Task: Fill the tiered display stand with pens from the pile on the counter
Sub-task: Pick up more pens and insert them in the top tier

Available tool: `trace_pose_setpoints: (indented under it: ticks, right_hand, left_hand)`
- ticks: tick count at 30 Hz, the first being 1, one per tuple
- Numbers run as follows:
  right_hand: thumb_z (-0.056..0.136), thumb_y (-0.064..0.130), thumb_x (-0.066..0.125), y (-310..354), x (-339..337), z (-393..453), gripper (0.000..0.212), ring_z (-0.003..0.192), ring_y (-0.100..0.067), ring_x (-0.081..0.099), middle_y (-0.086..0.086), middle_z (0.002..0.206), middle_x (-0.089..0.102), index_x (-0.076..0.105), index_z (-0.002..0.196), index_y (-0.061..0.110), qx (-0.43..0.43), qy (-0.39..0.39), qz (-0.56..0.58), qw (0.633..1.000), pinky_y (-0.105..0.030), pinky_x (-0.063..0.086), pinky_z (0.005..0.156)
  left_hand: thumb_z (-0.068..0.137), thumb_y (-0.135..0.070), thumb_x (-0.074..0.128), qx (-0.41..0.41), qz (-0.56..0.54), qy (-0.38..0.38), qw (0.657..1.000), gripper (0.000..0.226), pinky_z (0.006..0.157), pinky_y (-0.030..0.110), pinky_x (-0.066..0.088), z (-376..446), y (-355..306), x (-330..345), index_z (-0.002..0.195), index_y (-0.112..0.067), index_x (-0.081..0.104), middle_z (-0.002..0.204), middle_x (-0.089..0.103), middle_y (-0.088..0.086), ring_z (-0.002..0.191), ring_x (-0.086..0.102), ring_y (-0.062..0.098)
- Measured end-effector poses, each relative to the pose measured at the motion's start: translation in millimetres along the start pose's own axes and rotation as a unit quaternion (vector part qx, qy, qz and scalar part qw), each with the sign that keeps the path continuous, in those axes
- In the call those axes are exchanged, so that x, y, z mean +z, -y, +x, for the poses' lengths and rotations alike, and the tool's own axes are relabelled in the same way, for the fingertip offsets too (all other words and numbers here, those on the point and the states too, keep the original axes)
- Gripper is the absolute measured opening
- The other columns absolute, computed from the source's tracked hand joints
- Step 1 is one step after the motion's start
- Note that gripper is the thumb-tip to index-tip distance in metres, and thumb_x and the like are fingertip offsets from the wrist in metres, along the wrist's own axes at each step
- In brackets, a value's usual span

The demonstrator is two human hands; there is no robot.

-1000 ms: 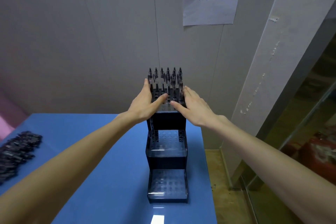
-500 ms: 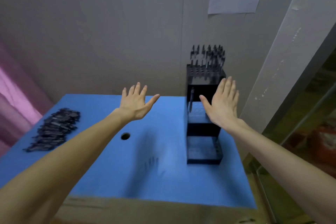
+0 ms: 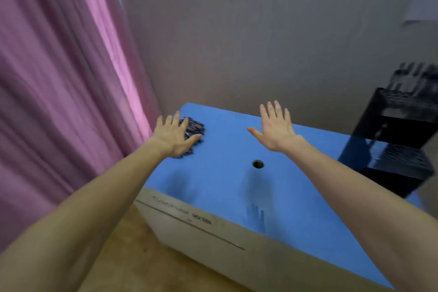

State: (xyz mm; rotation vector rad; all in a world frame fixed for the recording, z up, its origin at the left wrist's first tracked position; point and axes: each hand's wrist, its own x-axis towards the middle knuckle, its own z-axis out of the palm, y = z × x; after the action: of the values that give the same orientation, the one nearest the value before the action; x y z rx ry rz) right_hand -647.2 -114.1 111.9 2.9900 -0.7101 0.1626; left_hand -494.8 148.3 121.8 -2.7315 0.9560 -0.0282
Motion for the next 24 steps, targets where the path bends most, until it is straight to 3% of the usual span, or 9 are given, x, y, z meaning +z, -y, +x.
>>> trace_pose_setpoints:
  ticks: [7, 15, 21, 24]
  right_hand:
    - [0.102, 0.063, 0.029, 69.2, 14.1, 83.3, 0.086, 0.156, -0.033, -0.005, -0.015, 0.168, 0.006, 0.003, 0.162, 0.007, -0.036, 0.044, -0.003, 0.998, -0.054, 0.007, 0.125]
    - [0.104, 0.058, 0.032, 131.5, 88.8, 194.0, 0.084, 0.155, -0.036, 0.000, -0.017, 0.166, 0.014, 0.002, 0.160, 0.004, -0.053, 0.126, 0.049, 0.989, -0.054, 0.012, 0.124]
    - [0.104, 0.051, 0.042, 152.5, 129.0, 282.8, 0.078, 0.150, -0.036, 0.020, -0.020, 0.159, 0.027, 0.012, 0.158, 0.003, -0.008, 0.186, 0.124, 0.975, -0.052, 0.028, 0.118]
    - [0.104, 0.046, 0.047, 157.9, 150.1, 317.4, 0.066, 0.139, -0.036, 0.037, -0.020, 0.151, 0.040, 0.028, 0.151, 0.004, -0.008, 0.207, 0.146, 0.967, -0.050, 0.038, 0.111]
  left_hand:
    - [0.098, -0.074, 0.022, -0.016, 0.037, 0.034, 0.999, 0.089, 0.126, 0.055, 0.008, 28.1, 77.4, 23.8, 0.164, -0.015, 0.006, 0.170, -0.001, 0.017, 0.156, 0.011, 0.034]
    - [0.101, -0.068, 0.028, 0.022, 0.086, 0.072, 0.993, 0.084, 0.125, 0.055, 0.013, 125.9, 135.3, 66.3, 0.163, -0.015, 0.010, 0.170, 0.001, 0.018, 0.155, 0.015, 0.035]
    - [0.102, -0.062, 0.037, 0.069, 0.083, 0.106, 0.988, 0.078, 0.124, 0.052, 0.017, 236.8, 156.2, 82.5, 0.162, -0.017, 0.015, 0.169, 0.010, 0.018, 0.151, 0.024, 0.035]
    - [0.103, -0.058, 0.040, 0.097, 0.058, 0.114, 0.987, 0.076, 0.122, 0.050, 0.022, 282.5, 157.5, 99.5, 0.161, -0.015, 0.019, 0.167, 0.016, 0.016, 0.149, 0.028, 0.035]
